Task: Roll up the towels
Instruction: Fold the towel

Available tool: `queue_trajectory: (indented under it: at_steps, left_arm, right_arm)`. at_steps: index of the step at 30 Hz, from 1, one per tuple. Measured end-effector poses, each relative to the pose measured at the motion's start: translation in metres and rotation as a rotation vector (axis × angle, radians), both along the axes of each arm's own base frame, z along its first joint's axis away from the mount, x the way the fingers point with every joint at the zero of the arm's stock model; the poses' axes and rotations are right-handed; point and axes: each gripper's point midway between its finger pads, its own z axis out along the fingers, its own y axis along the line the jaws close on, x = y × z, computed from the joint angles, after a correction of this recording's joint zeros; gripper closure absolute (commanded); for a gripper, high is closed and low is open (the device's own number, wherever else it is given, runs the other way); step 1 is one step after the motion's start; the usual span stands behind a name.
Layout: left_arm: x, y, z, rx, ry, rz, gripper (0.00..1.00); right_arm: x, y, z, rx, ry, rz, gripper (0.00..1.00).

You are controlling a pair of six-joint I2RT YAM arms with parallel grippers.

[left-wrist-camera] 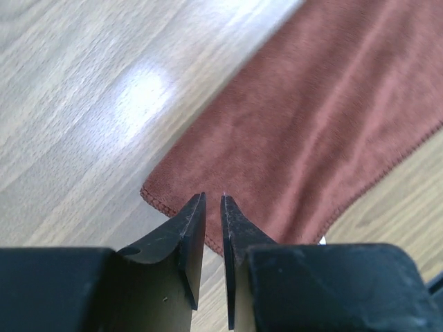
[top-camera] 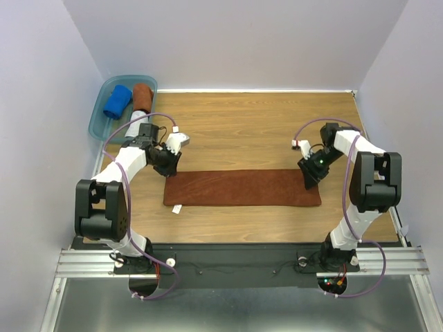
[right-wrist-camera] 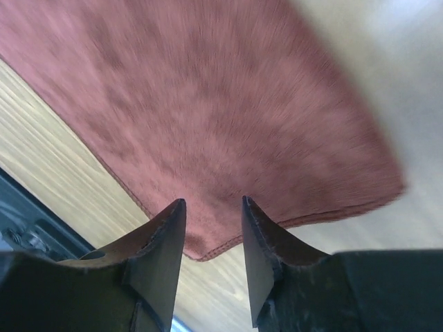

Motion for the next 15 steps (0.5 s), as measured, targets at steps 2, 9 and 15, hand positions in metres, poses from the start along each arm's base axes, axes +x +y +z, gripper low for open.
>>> queue_trajectory:
  at_steps: [2,9,15]
  left_arm:
    - [0.004,0.001,-0.005,0.006,0.006,0.036,0.75]
    - [0.007,0.008,-0.023,0.037,0.042,0.105,0.75]
    - [0.012,0.009,-0.025,0.056,0.025,0.117,0.75]
  right_arm:
    - [-0.011,-0.004,-0.009,-0.025,0.032,-0.002,0.58]
    - [-0.022,-0.016,-0.01,-0.107,0.05,-0.035,0.59]
    - [-0.018,-0.02,0.01,-0.142,-0.014,-0.084,0.57]
